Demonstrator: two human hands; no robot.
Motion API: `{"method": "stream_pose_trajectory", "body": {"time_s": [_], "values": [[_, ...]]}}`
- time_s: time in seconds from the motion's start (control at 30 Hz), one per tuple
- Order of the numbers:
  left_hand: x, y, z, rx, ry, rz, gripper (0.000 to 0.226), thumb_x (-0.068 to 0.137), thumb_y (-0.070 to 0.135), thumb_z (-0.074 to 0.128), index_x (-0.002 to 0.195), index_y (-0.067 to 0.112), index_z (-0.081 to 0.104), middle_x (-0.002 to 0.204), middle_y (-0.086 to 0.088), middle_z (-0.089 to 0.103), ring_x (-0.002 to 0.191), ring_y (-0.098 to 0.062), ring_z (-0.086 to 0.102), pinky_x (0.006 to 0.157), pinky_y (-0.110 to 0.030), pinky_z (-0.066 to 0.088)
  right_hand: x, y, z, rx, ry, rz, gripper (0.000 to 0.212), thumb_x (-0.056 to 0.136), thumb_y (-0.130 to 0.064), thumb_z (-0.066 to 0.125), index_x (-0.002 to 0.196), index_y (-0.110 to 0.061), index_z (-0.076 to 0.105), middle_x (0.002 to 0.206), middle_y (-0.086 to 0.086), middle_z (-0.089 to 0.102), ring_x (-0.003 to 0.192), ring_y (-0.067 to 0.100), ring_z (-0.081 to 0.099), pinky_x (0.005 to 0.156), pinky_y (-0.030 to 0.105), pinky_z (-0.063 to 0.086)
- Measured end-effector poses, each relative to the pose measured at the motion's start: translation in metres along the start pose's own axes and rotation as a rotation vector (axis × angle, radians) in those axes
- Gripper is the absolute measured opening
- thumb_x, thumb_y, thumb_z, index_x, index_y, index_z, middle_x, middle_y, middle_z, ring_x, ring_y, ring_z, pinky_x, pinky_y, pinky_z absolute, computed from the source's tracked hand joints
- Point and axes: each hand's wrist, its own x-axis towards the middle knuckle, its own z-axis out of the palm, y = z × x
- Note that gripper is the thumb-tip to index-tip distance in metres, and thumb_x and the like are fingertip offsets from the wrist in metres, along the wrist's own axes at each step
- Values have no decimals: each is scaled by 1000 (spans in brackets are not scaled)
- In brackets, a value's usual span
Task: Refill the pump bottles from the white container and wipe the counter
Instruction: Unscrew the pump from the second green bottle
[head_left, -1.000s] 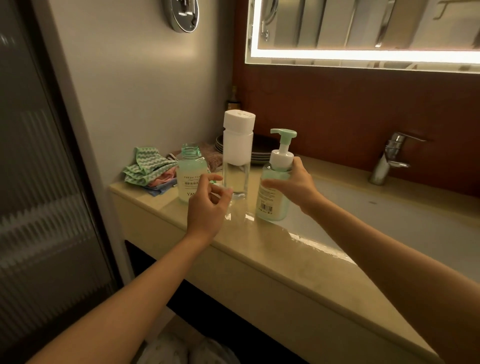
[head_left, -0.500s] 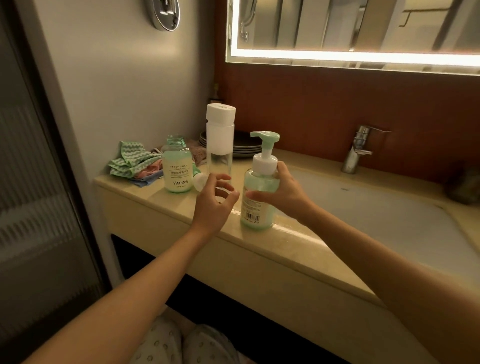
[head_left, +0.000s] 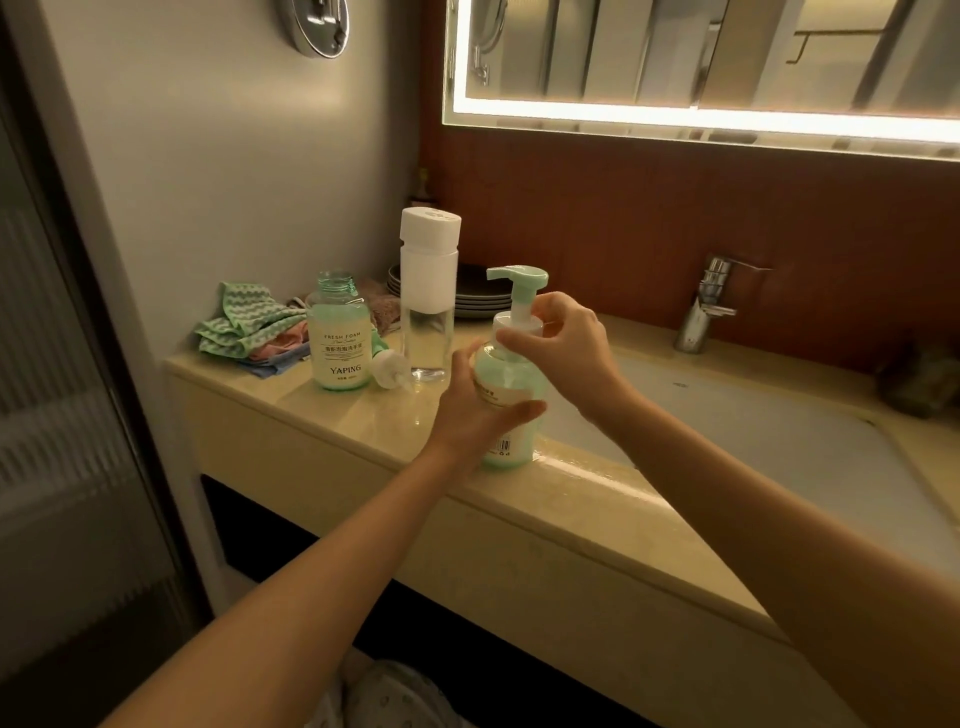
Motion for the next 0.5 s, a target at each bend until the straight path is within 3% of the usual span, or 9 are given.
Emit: {"method": "stream_pose_trajectory", "body": {"time_s": [0.07,0.17,0.33,0.5], "values": [[1,-1,4,57,30,-20,83,69,22,79,133,22,26,118,4,50,110,-15,51,86,-26,43,-1,-1,-2,87,-80,33,46,78,-21,71,120,-11,54,110,2,62,93,12,59,77,22,50],[2,-3,7,132,67,7,82,69,23,79,131,20,26,113,6,48,104,-11,48,84,-23,41,0,-3,-5,181,-169,48,48,80,-18,68,124,-15,48,110,-3,56,89,5,54,70,15,44],[1,-5,8,187,101,36,82,66,23,80,129,18,27,116,1,50,104,-15,49,88,-27,44,3,-4,1,1,33,-22,44,75,-36,73,105,-17,48,105,0,53,92,11,51,68,17,43],[1,-5,8,209,104,43,81,66,23,80,127,18,28,111,4,48,101,-13,48,85,-25,42,3,-8,0,172,-69,47,27,82,-14,63,108,-11,55,98,-1,58,88,11,55,69,20,44]]}}
